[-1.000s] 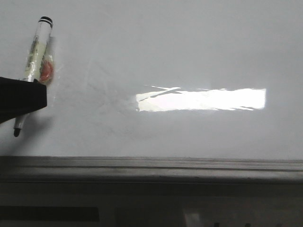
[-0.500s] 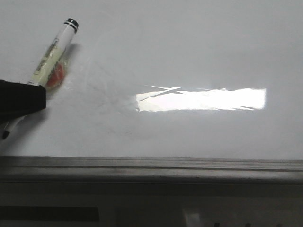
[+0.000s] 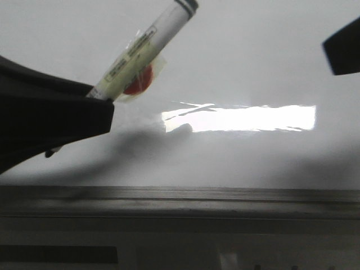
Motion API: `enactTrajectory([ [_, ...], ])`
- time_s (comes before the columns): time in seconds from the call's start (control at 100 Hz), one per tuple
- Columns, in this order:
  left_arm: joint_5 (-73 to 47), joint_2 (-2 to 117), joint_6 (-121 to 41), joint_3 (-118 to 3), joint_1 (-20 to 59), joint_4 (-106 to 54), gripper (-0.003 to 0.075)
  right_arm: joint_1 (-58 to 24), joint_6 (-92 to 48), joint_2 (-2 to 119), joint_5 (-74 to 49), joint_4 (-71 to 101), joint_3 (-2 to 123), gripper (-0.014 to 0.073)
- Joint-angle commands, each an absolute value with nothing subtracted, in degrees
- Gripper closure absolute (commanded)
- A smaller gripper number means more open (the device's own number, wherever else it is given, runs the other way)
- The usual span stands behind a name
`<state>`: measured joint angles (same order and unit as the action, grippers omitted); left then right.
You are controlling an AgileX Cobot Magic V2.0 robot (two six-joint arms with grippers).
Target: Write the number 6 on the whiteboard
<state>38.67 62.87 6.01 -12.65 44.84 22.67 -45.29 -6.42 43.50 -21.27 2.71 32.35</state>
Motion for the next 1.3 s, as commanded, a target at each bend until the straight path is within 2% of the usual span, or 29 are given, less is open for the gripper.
enactTrajectory([
  [0.0, 43.4, 62.1, 6.4, -15.1, 45.2, 23.5, 0.0741, -49.0, -7.4, 46.5, -14.4, 2.4, 35.7, 0.0339],
  [0.07, 44.5, 62.1, 6.4, -15.1, 45.2, 25.8, 0.0741, -50.8, -7.4, 48.5, -12.3, 2.4, 36.8, 0.025],
  [0.12, 45.7, 62.1, 6.4, -15.1, 45.2, 28.3, 0.0741, -51.3, -7.4, 49.8, -11.3, 2.4, 37.5, 0.0216],
  [0.48, 47.1, 62.1, 6.4, -15.1, 45.2, 32.0, 0.0741, -53.3, -7.1, 53.4, -8.1, 7.9, 40.2, 0.0216],
  [0.6, 47.1, 62.3, 6.4, -15.1, 45.2, 32.4, 0.0741, -54.7, -7.1, 53.9, -7.5, 8.7, 40.5, 0.03],
  [0.91, 47.4, 62.3, 6.4, -15.1, 45.2, 32.4, 0.0741, -54.9, -7.1, 54.9, -7.5, 11.4, 40.5, 0.0666],
  [1.07, 47.7, 62.3, 6.4, -15.1, 45.2, 32.4, 0.0736, -54.9, -7.1, 54.9, -8.3, 11.6, 40.5, 0.0663],
  [1.12, 47.7, 62.3, 6.4, -15.1, 45.2, 32.4, 0.0703, -54.9, -7.1, 54.9, -8.3, 11.6, 40.5, 0.0663],
  [1.17, 47.7, 62.3, 6.4, -15.1, 45.2, 32.1, 0.0626, -54.9, -7.1, 54.9, -8.3, 11.6, 40.5, 0.0663],
  [1.29, 46.7, 62.3, 6.0, -15.1, 45.2, 27.6, 0.0339, -54.9, -6.3, 54.9, -8.3, 11.8, 40.5, 0.0663],
])
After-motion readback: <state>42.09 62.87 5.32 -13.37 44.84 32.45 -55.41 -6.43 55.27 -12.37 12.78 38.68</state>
